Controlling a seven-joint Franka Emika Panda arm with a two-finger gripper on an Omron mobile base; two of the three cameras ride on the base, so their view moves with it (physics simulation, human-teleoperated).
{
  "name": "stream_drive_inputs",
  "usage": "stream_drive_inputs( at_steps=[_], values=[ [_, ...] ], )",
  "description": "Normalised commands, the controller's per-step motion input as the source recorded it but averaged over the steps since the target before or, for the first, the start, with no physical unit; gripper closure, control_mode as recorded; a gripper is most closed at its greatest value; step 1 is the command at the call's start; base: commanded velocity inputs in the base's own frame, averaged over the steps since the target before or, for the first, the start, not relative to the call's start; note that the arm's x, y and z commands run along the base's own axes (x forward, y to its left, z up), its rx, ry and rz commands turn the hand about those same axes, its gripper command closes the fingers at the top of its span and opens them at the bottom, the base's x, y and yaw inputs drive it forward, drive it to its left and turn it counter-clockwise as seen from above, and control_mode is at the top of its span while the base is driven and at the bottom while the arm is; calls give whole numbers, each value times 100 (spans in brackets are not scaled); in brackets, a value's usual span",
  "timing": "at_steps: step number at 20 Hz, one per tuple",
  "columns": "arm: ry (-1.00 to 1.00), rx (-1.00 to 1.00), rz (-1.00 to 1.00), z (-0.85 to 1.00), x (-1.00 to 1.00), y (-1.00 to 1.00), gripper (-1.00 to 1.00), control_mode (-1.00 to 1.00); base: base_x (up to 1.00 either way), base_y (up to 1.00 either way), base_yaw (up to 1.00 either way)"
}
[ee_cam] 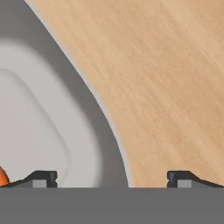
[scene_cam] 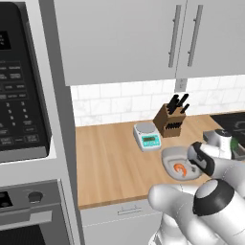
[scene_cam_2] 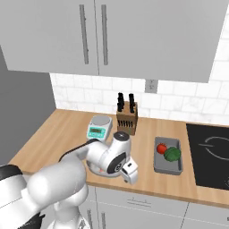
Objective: Take the meat container that has the shrimp and place it on the second highest rack of the freezer. Then take the vegetable container that has the broccoli and tomato and place it on the highest rack of the freezer.
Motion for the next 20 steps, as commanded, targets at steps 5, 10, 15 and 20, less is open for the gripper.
stream_drive_inputs(
  at_steps=[5, 10, 15, 20],
  values=[
    [0, 0, 0, -11, 3, 0, -100, -100, 0, 0, 0],
    [0, 0, 0, -1, 0, 0, 100, -100, 0, 0, 0],
    [0, 0, 0, 0, 0, 0, 100, -100, 0, 0, 0],
    [1, 0, -4, 20, -7, 0, 100, -100, 0, 0, 0]
  ],
)
